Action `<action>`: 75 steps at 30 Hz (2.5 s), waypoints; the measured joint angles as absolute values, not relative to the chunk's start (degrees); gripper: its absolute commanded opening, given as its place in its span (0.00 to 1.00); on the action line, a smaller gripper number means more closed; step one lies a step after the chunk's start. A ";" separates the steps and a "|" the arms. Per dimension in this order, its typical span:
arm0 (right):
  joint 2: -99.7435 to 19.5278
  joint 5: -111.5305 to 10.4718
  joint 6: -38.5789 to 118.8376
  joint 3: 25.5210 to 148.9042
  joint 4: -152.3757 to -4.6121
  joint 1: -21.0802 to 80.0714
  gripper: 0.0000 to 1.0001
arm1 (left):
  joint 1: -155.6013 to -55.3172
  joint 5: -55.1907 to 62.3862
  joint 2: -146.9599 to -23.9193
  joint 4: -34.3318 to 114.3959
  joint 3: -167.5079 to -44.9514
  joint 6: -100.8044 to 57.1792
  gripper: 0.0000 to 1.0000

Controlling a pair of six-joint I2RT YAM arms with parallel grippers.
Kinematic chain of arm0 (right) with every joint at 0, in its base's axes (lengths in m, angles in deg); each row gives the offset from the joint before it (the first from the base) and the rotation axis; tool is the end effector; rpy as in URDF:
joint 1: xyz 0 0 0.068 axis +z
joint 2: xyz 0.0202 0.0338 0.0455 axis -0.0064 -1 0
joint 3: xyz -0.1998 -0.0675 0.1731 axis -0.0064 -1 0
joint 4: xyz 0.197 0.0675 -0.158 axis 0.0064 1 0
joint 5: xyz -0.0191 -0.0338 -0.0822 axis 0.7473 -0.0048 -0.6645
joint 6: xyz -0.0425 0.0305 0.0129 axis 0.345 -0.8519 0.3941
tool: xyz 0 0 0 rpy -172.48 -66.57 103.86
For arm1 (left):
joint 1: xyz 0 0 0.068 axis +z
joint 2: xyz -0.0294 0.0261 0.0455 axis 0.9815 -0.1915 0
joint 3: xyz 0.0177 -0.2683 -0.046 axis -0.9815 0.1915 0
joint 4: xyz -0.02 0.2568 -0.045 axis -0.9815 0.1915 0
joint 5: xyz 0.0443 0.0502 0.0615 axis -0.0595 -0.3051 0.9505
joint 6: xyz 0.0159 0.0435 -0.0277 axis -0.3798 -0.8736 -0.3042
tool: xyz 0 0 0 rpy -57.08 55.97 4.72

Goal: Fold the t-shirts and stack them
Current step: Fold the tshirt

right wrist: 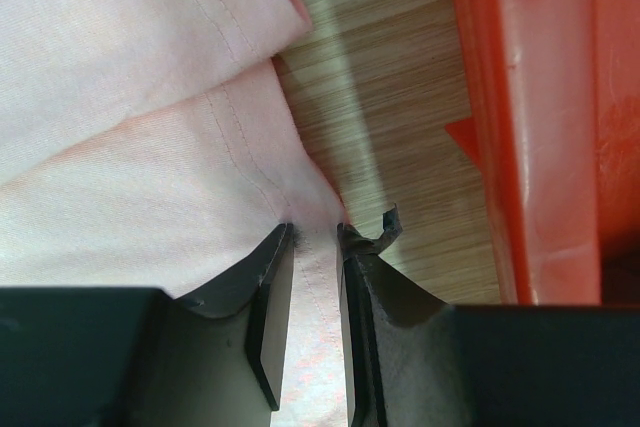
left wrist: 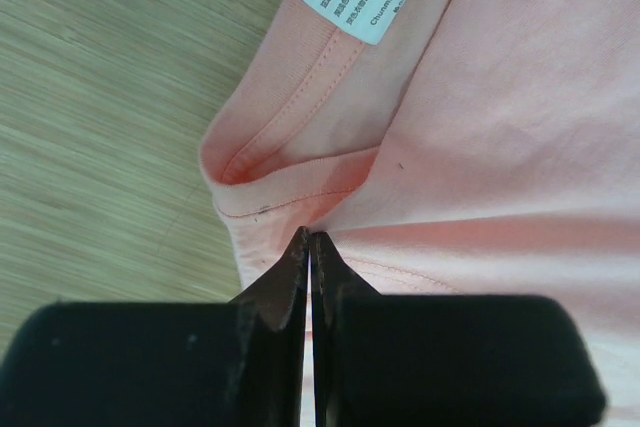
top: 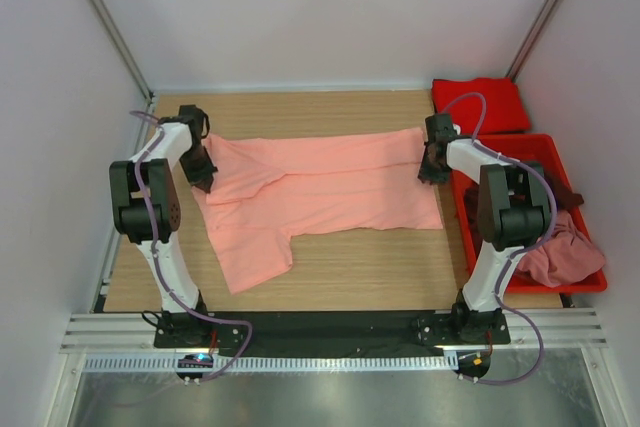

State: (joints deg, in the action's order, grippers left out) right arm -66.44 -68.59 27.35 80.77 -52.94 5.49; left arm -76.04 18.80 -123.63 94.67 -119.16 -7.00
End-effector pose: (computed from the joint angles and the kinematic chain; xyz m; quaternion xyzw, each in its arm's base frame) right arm 0.3747 0.0272 0.1628 0.1423 0.9608 -0.0392 0.2347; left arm 0.3859 0.0241 0.1832 -0.2563 0.9615 0.0432 0.0887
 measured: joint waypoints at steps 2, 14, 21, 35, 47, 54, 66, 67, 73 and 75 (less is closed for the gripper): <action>-66.44 -68.59 27.35 80.77 -52.94 5.49 0.31 | -76.04 18.89 -123.63 95.28 -119.95 -6.76 0.00; -66.42 -68.98 27.33 80.46 -53.37 5.49 0.30 | -76.04 21.77 -123.63 97.49 -121.78 -6.56 0.00; -66.42 -69.22 27.33 80.46 -53.53 5.49 0.30 | -76.04 24.53 -123.63 98.89 -122.46 -6.54 0.00; -66.42 -67.14 27.28 81.49 -52.00 4.86 0.32 | -75.87 22.86 -123.70 100.20 -124.58 -6.54 0.01; -66.51 -62.77 26.69 89.55 -48.61 4.25 0.33 | -76.85 24.87 -120.86 99.81 -125.67 -5.14 0.41; -69.59 -61.90 26.19 90.30 -48.57 4.25 0.32 | -78.56 19.63 -104.66 96.85 -111.58 -3.85 0.40; -69.18 -62.95 24.99 84.92 -51.76 4.25 0.32 | -77.03 14.38 -112.25 94.34 -109.83 -3.33 0.54; -68.87 -62.90 25.01 84.64 -51.76 4.25 0.33 | -76.39 14.36 -112.77 93.58 -112.23 -3.26 0.55; -68.56 -60.74 25.80 86.69 -48.68 4.25 0.37 | -73.51 12.26 -118.83 87.32 -128.27 -3.85 0.56; -68.72 -59.56 26.28 90.41 -48.00 4.25 0.37 | -73.38 11.35 -124.36 86.21 -134.11 -4.29 0.56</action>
State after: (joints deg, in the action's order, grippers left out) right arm -68.72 -59.56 26.28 90.41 -48.00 4.25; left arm -73.38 11.35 -124.36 86.21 -134.11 -4.29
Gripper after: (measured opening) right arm 0.361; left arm 0.557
